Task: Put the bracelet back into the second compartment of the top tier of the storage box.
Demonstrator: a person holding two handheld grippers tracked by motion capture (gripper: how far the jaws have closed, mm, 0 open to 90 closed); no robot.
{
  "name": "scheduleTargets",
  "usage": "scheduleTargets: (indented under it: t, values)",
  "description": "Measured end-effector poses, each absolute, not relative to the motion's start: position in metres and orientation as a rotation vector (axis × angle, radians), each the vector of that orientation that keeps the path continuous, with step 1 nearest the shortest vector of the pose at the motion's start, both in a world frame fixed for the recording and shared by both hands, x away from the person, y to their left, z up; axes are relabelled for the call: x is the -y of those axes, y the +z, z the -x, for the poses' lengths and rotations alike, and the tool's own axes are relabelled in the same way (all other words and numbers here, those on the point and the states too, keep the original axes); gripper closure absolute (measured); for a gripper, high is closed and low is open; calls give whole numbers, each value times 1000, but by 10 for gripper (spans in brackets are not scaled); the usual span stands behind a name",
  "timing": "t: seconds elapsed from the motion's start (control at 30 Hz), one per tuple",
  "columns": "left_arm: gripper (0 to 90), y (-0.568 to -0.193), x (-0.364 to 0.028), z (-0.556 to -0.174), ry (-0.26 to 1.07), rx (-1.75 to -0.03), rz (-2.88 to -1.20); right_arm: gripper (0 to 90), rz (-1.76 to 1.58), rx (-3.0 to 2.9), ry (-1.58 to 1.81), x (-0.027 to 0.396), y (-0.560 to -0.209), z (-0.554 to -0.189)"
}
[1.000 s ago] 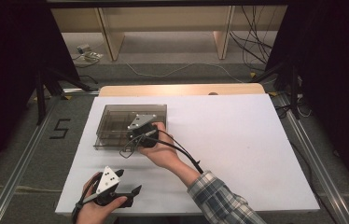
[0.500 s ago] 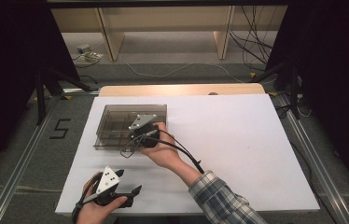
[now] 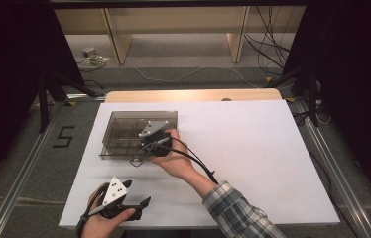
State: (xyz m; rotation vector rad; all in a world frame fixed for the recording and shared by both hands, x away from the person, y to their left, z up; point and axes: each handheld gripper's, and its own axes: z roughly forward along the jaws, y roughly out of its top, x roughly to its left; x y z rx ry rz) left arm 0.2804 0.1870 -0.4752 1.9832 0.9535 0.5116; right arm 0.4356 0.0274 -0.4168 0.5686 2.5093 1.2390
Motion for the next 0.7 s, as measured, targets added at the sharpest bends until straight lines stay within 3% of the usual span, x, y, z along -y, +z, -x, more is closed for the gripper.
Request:
scheduleTargets:
  t: [0.3, 0.7]
  values:
    - [159, -476, -187, -281, 511, -955, -1983, 670, -597, -2490, 1275, -19, -408, -436]
    - [159, -475, -187, -280, 515, -955, -1981, 418, -725, -2436, 1301, 17, -398, -441]
